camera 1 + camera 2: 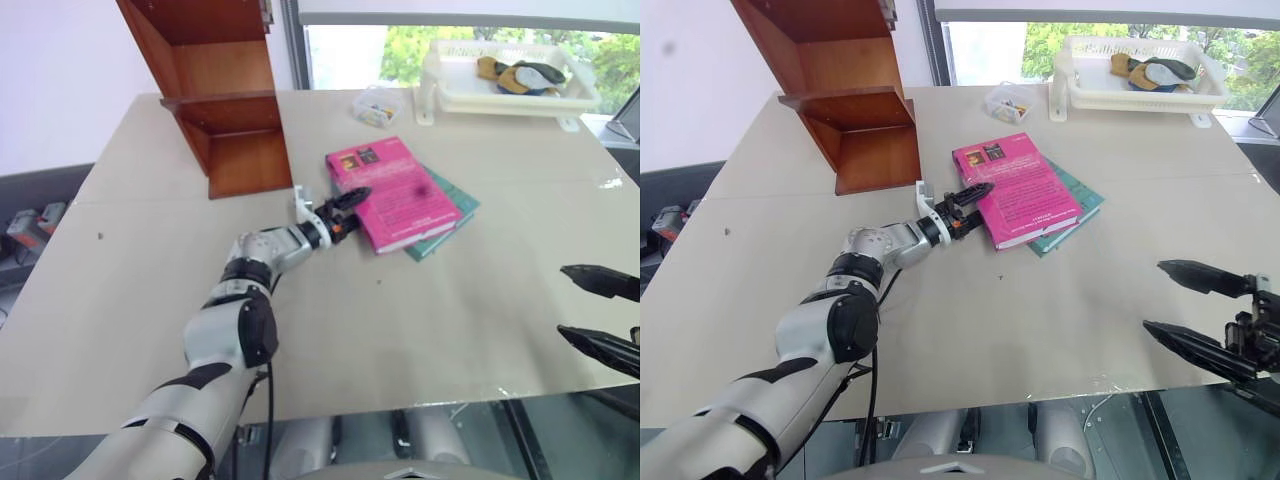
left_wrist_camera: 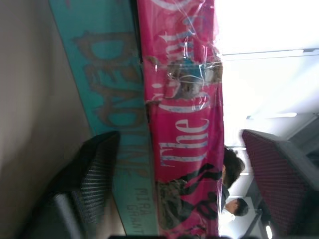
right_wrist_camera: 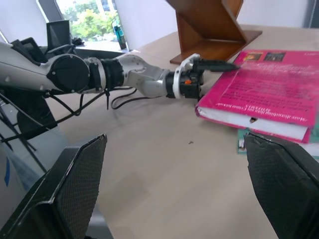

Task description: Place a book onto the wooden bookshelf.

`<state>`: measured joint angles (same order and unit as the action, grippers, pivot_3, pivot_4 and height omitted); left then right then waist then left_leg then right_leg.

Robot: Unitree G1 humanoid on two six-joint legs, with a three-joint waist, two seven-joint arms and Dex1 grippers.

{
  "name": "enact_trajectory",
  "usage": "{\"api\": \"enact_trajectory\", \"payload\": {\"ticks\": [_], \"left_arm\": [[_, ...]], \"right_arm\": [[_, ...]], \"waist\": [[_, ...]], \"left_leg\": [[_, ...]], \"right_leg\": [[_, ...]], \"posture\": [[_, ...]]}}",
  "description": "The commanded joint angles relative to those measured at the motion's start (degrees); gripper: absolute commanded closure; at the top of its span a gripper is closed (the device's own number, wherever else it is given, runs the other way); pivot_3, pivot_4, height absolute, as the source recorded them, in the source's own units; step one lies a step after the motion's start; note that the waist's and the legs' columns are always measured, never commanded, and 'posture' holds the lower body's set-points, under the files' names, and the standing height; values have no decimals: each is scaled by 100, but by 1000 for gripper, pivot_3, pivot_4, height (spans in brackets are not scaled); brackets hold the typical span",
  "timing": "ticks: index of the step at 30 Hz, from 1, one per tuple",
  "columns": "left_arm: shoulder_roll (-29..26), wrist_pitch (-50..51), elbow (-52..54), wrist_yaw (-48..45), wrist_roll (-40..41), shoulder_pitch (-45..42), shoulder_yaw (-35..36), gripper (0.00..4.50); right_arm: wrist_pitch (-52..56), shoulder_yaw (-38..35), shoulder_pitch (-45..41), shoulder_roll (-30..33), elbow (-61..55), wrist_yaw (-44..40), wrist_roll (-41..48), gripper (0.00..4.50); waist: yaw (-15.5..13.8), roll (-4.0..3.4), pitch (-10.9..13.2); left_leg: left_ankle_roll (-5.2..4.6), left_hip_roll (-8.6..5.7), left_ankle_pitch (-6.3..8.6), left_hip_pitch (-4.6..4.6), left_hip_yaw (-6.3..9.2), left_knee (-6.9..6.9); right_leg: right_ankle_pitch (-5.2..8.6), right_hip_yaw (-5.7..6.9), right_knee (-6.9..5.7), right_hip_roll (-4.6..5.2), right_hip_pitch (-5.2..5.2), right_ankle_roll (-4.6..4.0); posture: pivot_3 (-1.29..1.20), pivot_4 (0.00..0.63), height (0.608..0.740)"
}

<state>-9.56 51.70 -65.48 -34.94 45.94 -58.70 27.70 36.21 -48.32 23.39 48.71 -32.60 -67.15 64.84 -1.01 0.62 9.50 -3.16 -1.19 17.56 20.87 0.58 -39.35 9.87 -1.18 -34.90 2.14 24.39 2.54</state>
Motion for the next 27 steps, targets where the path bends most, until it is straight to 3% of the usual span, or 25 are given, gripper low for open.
{"api": "enact_trajectory", "payload": {"ticks": [1, 2, 3, 4, 6, 12, 17, 23, 27], "left_arm": [[83, 52, -187, -134, -103, -63, 88, 2248], [79, 66, -198, -151, -129, -67, 106, 2470], [74, 76, -206, -147, -147, -69, 130, 3177], [69, 87, -210, -148, -164, -75, 157, 3527], [62, 127, -190, -164, -178, -88, 210, 3913], [42, 467, 291, -106, -2, -106, 388, 3920], [254, 1157, 1787, 299, 445, 153, 538, 3920], [940, 1512, 4983, 1018, 699, 507, -325, 3920], [840, 688, 6141, 975, -52, 83, -1428, 3920]], "right_arm": [[-12, -273, 23, 22, -35, -53, 184, 0], [-36, -269, 16, 30, -5, -75, 158, 0], [-56, -263, 7, 36, 22, -93, 137, 0], [-77, -247, -13, 41, 55, -103, 113, 0], [-116, -212, -50, 44, 106, -107, 58, 0], [-335, -129, -152, 27, 407, -133, -378, 0], [-430, -252, -128, 48, 763, -310, -565, 0], [-619, -291, -504, 175, 1602, -465, -783, 0], [-675, -315, -956, 385, 2443, -674, -851, 0]], "waist": [[-1, 0, 0], [0, 0, 0], [0, 0, 0], [0, 0, 0], [0, 0, 0], [1, 2, 2], [17, 3, 3], [1, 3, 3], [-18, 3, 3]], "left_leg": [[0, 0, 0, 0, 0, 0], [0, 0, 0, 0, 0, 0], [0, 0, 0, 0, 0, 0], [0, 0, 0, 0, 0, 0], [0, 0, 0, 0, 0, 0], [0, 0, 0, 3, 2, 0], [23, 1, -12, 23, 1, 1], [31, 0, -15, 66, 11, 1], [35, -15, -18, 83, 19, 0]], "right_leg": [[0, 0, 0, 0, 0, 0], [0, 0, 0, 1, 0, 0], [0, 0, 0, 1, 0, 0], [0, 0, 0, 2, 0, 0], [0, 1, 0, 2, 0, 1], [0, 2, 0, 2, 1, 1], [-1, 0, -1, 6, 21, 0], [-4, -11, 1, 44, 55, -1], [-7, -8, -2, 49, 71, 1]], "posture": [[0, 150, 740], [0, 150, 740], [0, 150, 740], [0, 150, 740], [0, 150, 740], [0, 150, 740], [0, 150, 740], [0, 150, 740], [0, 150, 740]]}}
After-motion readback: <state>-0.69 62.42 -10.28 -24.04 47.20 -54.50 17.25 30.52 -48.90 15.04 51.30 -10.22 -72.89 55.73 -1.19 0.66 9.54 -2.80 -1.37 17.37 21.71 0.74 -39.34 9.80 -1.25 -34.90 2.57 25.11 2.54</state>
